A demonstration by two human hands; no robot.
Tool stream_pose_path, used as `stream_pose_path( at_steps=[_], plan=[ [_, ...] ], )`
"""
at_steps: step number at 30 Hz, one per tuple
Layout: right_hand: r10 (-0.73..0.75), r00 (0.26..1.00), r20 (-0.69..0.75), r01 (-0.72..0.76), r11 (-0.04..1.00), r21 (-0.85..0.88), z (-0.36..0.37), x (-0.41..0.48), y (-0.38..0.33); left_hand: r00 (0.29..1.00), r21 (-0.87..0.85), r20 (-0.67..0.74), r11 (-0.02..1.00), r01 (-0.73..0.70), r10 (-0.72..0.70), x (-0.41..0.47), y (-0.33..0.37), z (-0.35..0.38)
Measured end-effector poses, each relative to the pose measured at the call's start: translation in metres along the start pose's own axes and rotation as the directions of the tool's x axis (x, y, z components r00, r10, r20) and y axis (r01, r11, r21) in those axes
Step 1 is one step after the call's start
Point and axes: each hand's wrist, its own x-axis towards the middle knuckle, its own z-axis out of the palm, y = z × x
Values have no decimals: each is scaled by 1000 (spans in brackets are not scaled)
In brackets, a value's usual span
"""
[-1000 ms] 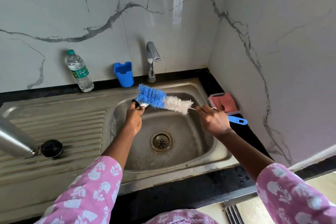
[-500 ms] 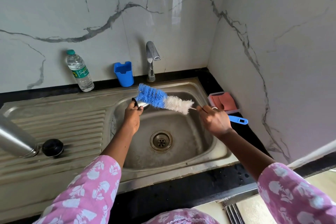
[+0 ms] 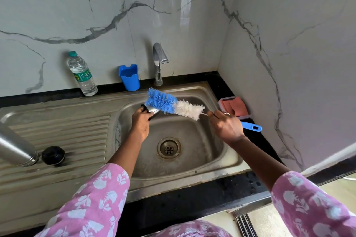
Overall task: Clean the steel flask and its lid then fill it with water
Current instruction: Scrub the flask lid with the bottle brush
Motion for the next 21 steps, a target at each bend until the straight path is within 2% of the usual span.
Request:
stream_pose_path(
  at_steps=[4, 9, 15, 21],
  plan=[
    [-23, 1000, -11, 24, 1000, 17, -7, -15, 10, 999, -85, -44, 996, 21, -25, 6, 2, -6],
    [-11, 1000, -21, 11, 1000, -14, -9, -3, 4, 1000, 53, 0, 998, -23, 23, 5, -10, -3],
    [-28, 999, -29, 28, 1000, -15, -5, -1, 0, 998, 53, -1, 997, -55, 55, 6, -7, -4],
    [-48, 999, -23, 48, 999, -6, -4, -11, 6, 999, -65, -41, 998, 2, -5, 5, 0, -9]
  ],
)
